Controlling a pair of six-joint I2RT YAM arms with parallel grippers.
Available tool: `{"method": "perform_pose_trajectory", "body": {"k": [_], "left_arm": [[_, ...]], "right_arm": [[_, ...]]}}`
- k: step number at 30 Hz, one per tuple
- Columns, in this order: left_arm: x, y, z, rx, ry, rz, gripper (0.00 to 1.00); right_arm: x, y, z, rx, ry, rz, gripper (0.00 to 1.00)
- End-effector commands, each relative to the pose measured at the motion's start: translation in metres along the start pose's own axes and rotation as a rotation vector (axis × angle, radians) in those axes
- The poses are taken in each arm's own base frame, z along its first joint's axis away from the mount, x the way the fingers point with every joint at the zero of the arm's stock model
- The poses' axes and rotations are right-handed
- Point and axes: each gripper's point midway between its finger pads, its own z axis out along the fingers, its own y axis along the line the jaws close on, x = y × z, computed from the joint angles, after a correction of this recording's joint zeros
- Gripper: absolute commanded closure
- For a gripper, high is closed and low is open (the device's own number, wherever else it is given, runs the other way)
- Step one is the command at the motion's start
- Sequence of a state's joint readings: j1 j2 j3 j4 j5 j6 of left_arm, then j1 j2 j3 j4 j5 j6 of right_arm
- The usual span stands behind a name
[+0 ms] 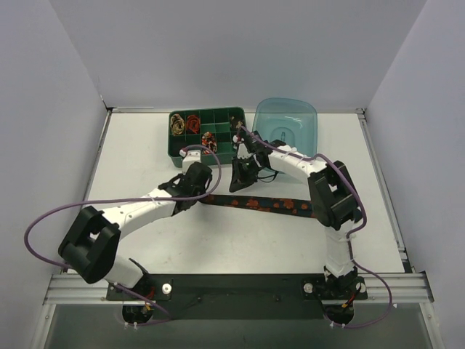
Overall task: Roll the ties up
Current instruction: Roll the tie at the center of the board.
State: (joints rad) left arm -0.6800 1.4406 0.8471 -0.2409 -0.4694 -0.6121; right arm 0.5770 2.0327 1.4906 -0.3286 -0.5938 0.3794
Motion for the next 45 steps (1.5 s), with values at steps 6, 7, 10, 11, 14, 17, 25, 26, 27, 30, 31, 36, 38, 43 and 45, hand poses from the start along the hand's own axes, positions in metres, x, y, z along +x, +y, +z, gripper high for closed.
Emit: {"method": "perform_pose_trajectory", "body": {"k": [6,7,10,11,14,17,25,26,27,30,31,36,38,43,45], "left_arm": [[0.002,-0.011,0.011,-0.034,0.041,0.068,1.00],[0.000,-0.015,0.011,-0.025,0.040,0.070,1.00],[0.002,-0.025,0.013,0.001,0.049,0.085,1.00],[0.004,-0.029,0.014,0.008,0.057,0.094,1.00],[0.005,-0.040,0.015,0.027,0.066,0.112,1.00],[0.008,-0.051,0.016,0.052,0.075,0.127,1.00],[0.023,-0.080,0.022,0.110,0.117,0.183,0.93],[0.024,-0.083,0.022,0.115,0.121,0.188,0.91],[0.025,-0.086,0.022,0.121,0.124,0.187,0.91],[0.030,-0.092,0.025,0.139,0.143,0.166,0.85],[0.032,-0.095,0.025,0.151,0.150,0.159,0.70],[0.034,-0.107,0.023,0.227,0.142,0.097,0.46],[0.038,-0.110,0.022,0.254,0.154,0.076,0.44],[0.042,-0.118,0.021,0.306,0.153,0.034,0.44],[0.046,-0.119,0.021,0.323,0.160,0.012,0.44]], "right_arm": [[0.002,0.001,-0.022,0.014,-0.022,-0.017,1.00],[0.003,0.000,-0.022,0.016,-0.019,-0.017,1.00],[0.005,-0.002,-0.021,0.018,-0.014,-0.014,1.00],[0.005,-0.003,-0.021,0.021,-0.011,-0.011,1.00],[0.007,-0.005,-0.020,0.024,-0.007,-0.010,1.00],[0.008,-0.007,-0.019,0.026,-0.003,-0.008,1.00],[0.011,-0.014,-0.016,0.037,0.009,0.003,1.00],[0.012,-0.015,-0.015,0.039,0.013,0.005,1.00],[0.013,-0.016,-0.014,0.040,0.017,0.006,1.00],[0.014,-0.019,-0.013,0.044,0.021,0.008,1.00],[0.015,-0.020,-0.013,0.045,0.022,0.009,1.00],[0.017,-0.027,-0.014,0.064,0.023,0.012,1.00],[0.016,-0.030,-0.016,0.071,0.017,0.015,1.00],[0.013,-0.037,-0.021,0.082,0.004,0.023,1.00],[0.011,-0.037,-0.023,0.083,-0.002,0.022,1.00]]}}
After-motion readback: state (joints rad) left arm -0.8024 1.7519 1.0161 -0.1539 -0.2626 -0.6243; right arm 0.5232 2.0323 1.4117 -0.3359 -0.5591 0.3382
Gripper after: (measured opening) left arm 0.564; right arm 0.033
